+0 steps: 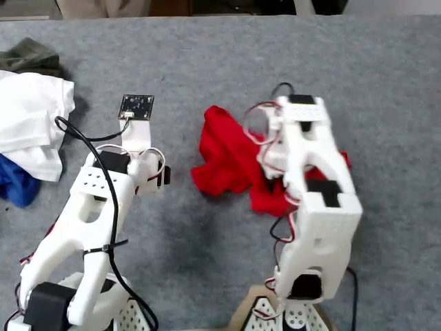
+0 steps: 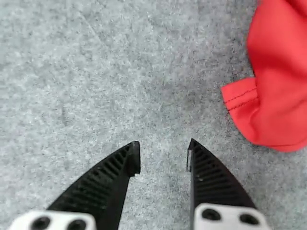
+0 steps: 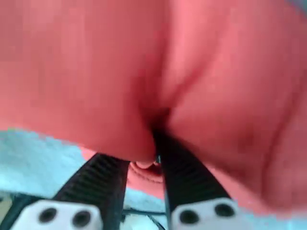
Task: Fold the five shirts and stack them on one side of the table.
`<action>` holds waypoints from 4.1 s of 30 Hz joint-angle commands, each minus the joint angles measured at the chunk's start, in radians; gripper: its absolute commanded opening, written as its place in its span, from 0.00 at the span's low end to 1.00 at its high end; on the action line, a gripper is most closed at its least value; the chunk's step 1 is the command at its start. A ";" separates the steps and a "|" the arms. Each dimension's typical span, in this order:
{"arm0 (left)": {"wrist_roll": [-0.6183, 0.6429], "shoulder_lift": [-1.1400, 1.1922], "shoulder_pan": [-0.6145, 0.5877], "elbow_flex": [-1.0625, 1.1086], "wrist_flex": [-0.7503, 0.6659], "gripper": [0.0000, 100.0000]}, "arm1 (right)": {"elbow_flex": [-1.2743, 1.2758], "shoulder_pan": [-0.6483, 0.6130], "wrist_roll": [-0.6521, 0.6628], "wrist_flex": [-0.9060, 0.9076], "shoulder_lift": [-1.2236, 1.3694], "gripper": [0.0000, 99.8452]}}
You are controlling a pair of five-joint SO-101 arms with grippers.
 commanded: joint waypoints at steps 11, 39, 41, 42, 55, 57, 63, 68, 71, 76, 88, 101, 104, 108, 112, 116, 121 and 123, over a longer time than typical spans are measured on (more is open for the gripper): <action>0.009 -0.024 0.097 -0.077 -0.040 0.17 | -0.015 0.476 0.420 0.054 -0.166 0.00; 0.222 0.855 0.367 -1.089 0.112 0.17 | 0.154 0.733 0.962 0.173 -0.246 0.00; 0.221 0.915 0.396 -1.154 0.147 0.17 | 0.162 0.734 0.962 0.160 -0.246 0.00; 0.224 0.944 0.407 -1.175 0.163 0.17 | 0.162 0.737 0.962 0.157 -0.246 0.00; 0.216 1.046 0.417 -1.218 0.453 0.02 | 0.153 0.733 0.962 0.130 -0.246 0.00; 0.184 0.987 0.434 -1.201 0.477 0.02 | 0.153 0.727 0.962 0.115 -0.246 0.00; 0.060 0.822 0.523 -0.937 0.443 0.02 | 0.153 0.668 0.962 0.051 -0.246 0.01; -0.011 0.696 0.525 -0.560 0.308 0.02 | 0.153 0.615 0.962 -0.011 -0.246 0.01; -0.029 0.584 0.528 -0.348 0.222 0.02 | 0.153 0.591 0.962 -0.040 -0.246 0.01; -0.028 0.352 0.626 -0.089 0.143 0.02 | 0.153 0.582 0.964 -0.060 -0.246 0.06; -0.029 0.031 0.838 0.132 0.170 0.02 | 0.094 0.593 1.049 0.052 -0.318 0.19; -0.028 0.022 0.585 -0.198 0.417 0.17 | -0.214 0.414 0.878 0.146 -0.409 0.19; -0.028 0.022 0.488 -0.284 0.423 0.17 | -0.255 0.321 0.810 0.130 -0.320 0.19; -0.028 0.022 0.402 -0.330 0.425 0.17 | -0.329 0.249 0.661 0.069 -0.163 0.19; -0.028 0.030 0.362 -0.328 0.425 0.17 | -0.435 0.193 0.519 0.069 -0.010 0.19; -0.028 0.031 0.361 -0.328 0.420 0.17 | -0.503 0.153 0.445 0.069 0.114 0.19; -0.028 0.033 0.365 -0.328 0.416 0.17 | -0.558 0.113 0.400 0.069 0.223 0.19; -0.028 0.033 0.365 -0.328 0.416 0.17 | -0.579 0.108 0.385 0.069 0.254 0.19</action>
